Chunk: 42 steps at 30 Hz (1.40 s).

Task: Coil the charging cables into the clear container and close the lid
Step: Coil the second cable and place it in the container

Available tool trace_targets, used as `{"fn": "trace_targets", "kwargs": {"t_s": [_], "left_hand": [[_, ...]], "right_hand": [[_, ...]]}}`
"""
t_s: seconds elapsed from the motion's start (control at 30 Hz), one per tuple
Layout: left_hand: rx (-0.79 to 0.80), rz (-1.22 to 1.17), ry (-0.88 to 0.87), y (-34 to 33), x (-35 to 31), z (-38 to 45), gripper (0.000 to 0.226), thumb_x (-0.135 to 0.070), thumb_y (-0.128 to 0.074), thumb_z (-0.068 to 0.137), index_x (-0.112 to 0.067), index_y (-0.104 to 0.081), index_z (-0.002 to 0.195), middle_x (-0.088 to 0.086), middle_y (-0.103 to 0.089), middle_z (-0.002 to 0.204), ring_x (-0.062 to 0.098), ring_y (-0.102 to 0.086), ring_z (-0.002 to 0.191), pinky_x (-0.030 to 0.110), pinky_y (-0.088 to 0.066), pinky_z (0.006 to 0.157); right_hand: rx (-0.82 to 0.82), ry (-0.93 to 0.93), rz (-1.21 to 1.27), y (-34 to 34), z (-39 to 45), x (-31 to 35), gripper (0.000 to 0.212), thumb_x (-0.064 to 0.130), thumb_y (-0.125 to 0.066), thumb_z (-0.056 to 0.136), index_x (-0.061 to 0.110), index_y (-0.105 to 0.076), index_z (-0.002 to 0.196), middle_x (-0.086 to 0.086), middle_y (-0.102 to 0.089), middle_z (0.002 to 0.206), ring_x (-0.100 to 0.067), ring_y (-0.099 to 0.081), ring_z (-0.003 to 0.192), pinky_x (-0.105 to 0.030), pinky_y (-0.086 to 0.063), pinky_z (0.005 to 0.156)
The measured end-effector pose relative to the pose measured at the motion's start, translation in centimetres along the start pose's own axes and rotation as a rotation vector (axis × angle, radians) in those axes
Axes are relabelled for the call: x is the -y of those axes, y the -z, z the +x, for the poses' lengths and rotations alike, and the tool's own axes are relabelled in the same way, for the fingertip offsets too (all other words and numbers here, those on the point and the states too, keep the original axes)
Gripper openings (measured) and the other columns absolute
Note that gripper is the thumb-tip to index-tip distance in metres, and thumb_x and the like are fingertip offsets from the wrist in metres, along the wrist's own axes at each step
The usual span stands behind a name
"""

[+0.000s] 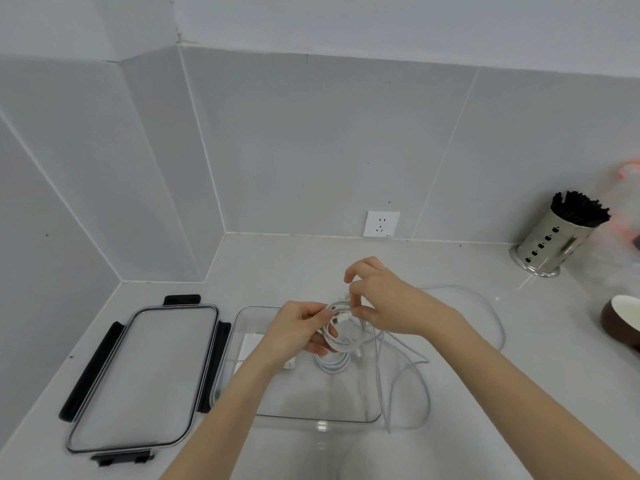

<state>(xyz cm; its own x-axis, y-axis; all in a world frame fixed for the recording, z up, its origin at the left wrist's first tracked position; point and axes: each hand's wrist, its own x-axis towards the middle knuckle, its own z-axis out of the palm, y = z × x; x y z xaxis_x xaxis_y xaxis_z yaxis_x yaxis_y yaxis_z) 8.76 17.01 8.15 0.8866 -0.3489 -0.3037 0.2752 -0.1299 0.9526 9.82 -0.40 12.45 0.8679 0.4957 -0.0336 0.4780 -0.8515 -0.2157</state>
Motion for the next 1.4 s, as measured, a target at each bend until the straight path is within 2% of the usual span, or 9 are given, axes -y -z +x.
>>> {"fn": "trace_targets", "kwargs": {"t_s": [0.17, 0.37, 0.5, 0.63, 0.87, 1.03, 1.17, 1.33, 1.4], "left_hand": [[0.002, 0.025, -0.033, -0.5, -0.1, 0.0, 0.022, -0.02, -0.05, 0.093, -0.008, -0.068, 0.089, 0.004, -0.066, 0.065, 0.012, -0.063, 0.049, 0.021, -0.054, 0.048], [0.045, -0.094, 0.017, 0.4, -0.4, -0.3, 0.03, -0.026, -0.047, 0.095, -0.005, -0.068, 0.1, 0.006, -0.071, 0.079, 0.016, -0.069, 0.059, 0.016, -0.046, 0.046], [0.068, -0.057, 0.046, 0.1, -0.2, -0.1, 0.033, -0.025, -0.043, 0.096, -0.003, -0.066, 0.101, 0.002, -0.072, 0.079, 0.013, -0.068, 0.059, 0.015, -0.044, 0.048], [0.02, 0.0, 0.016, -0.1, 0.0, -0.1, 0.028, -0.019, -0.044, 0.096, -0.002, -0.067, 0.098, 0.002, -0.072, 0.078, 0.008, -0.062, 0.051, 0.014, -0.043, 0.046], [-0.05, 0.041, -0.013, -0.1, 0.9, 0.2, 0.019, -0.022, -0.053, 0.092, -0.012, -0.069, 0.087, 0.005, -0.073, 0.081, 0.014, -0.058, 0.056, 0.018, -0.047, 0.047], [-0.105, 0.083, -0.019, 0.0, 1.6, 0.3, 0.018, -0.024, -0.061, 0.087, -0.01, -0.068, 0.094, 0.009, -0.073, 0.086, 0.02, -0.066, 0.065, 0.023, -0.054, 0.049], [-0.171, 0.153, -0.085, 0.0, 1.7, 0.1, 0.025, -0.012, -0.066, 0.083, -0.005, -0.063, 0.106, 0.008, -0.071, 0.084, 0.007, -0.066, 0.055, 0.021, -0.054, 0.048], [-0.306, 0.45, -0.188, 0.0, 2.2, 0.2, 0.034, -0.022, -0.071, 0.078, -0.013, -0.063, 0.109, 0.004, -0.073, 0.102, 0.012, -0.069, 0.085, 0.022, -0.053, 0.079], [-0.29, 0.486, -0.183, 0.1, 2.3, 0.1, 0.035, -0.027, -0.071, 0.078, -0.014, -0.064, 0.109, 0.004, -0.074, 0.099, 0.011, -0.069, 0.088, 0.02, -0.051, 0.08]], "right_hand": [[-0.09, 0.083, -0.093, -1.5, 0.4, 1.4, 0.022, 0.013, -0.051, 0.089, 0.001, -0.067, 0.096, -0.01, -0.051, 0.125, -0.026, -0.042, 0.12, -0.034, -0.039, 0.097], [-0.277, 0.088, 0.112, -2.9, -0.1, 0.8, 0.016, 0.021, -0.06, 0.082, 0.011, -0.073, 0.085, -0.003, -0.066, 0.098, -0.018, -0.064, 0.072, -0.029, -0.053, 0.063], [-0.351, 0.036, 0.211, -3.8, -0.1, 0.4, 0.014, 0.02, -0.064, 0.081, 0.012, -0.063, 0.093, -0.002, -0.067, 0.098, -0.018, -0.065, 0.081, -0.035, -0.055, 0.069], [-0.234, -0.127, 0.461, -3.7, -0.1, -0.3, 0.036, 0.032, -0.068, 0.081, 0.019, -0.051, 0.11, 0.007, -0.061, 0.109, -0.007, -0.057, 0.103, -0.023, -0.045, 0.087], [-0.014, -0.261, 0.832, -3.5, -0.1, -0.4, 0.013, 0.025, -0.06, 0.087, 0.015, -0.068, 0.09, 0.002, -0.066, 0.079, -0.006, -0.061, 0.061, -0.018, -0.046, 0.058], [0.067, -0.422, 1.134, -3.9, 0.0, -0.5, 0.016, 0.02, -0.061, 0.087, 0.011, -0.071, 0.095, -0.001, -0.065, 0.074, -0.015, -0.064, 0.059, -0.027, -0.053, 0.057], [0.089, -0.452, 1.291, -3.6, -0.2, -0.8, 0.02, 0.017, -0.062, 0.086, 0.006, -0.07, 0.1, -0.007, -0.072, 0.081, -0.018, -0.07, 0.068, -0.031, -0.059, 0.06], [0.109, -0.445, 1.291, -3.3, -0.2, -1.0, 0.018, 0.017, -0.062, 0.086, 0.006, -0.071, 0.098, -0.008, -0.072, 0.081, -0.018, -0.071, 0.071, -0.026, -0.055, 0.052], [0.113, -0.445, 1.273, -3.5, -0.3, -1.1, 0.016, 0.017, -0.062, 0.086, 0.008, -0.071, 0.095, -0.005, -0.072, 0.077, -0.017, -0.07, 0.07, -0.026, -0.055, 0.052]]}}
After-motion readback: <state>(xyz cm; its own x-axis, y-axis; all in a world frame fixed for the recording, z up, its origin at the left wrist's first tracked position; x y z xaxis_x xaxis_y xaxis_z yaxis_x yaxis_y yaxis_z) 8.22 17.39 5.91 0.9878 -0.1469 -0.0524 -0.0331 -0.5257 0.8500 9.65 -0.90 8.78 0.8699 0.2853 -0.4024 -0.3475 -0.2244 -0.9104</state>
